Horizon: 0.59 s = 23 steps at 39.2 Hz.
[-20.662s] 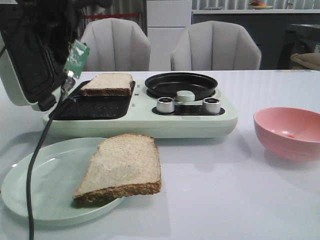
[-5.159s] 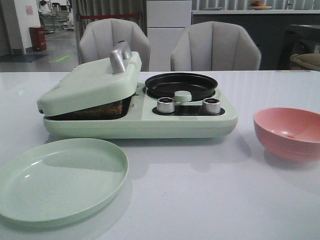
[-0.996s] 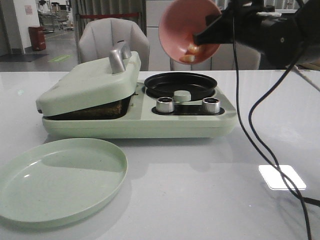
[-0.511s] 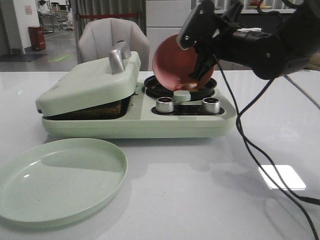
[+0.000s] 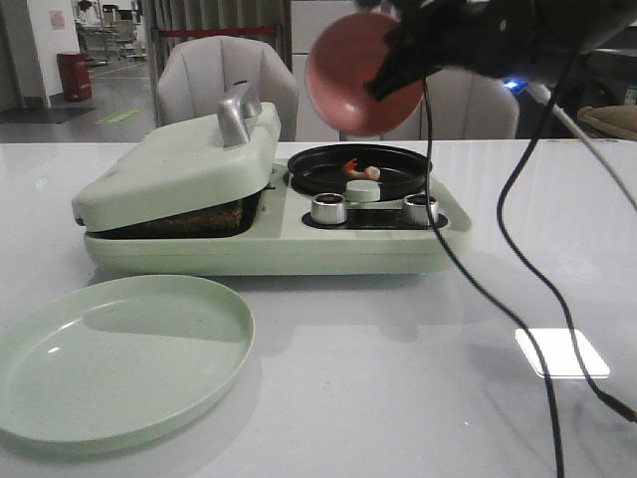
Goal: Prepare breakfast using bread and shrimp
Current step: 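Lift the pink bowl over the frying pan and tip out the shrimp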
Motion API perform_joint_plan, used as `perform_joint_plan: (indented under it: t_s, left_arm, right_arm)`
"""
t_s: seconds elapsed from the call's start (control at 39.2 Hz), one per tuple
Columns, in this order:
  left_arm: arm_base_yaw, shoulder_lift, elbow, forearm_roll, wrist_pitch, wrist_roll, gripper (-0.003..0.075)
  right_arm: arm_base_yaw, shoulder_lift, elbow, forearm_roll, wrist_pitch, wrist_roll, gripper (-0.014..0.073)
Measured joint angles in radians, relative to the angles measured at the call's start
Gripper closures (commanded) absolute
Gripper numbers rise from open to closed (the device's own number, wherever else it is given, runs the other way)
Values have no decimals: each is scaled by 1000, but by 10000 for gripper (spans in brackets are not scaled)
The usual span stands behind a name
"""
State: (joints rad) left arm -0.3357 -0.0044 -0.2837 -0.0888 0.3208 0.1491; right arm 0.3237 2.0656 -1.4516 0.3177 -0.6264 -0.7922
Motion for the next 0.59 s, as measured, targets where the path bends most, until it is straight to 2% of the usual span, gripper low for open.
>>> perform_joint_plan:
  t_s: [0.13,0.23,0.33,0.59]
  left_arm:
    - [0,0,0,0,0,0,494]
    - [0,0,0,0,0,0,494]
    - [0,0,0,0,0,0,494]
    - [0,0,0,0,0,0,494]
  right_arm:
    - [-17,-87,-13,386,142,36,454]
    - [-64,-176,-13,534,349,44,454]
    - [-113,-250,-13,568,577,44,454]
    - [-263,-383,-16,554,1136,78,453]
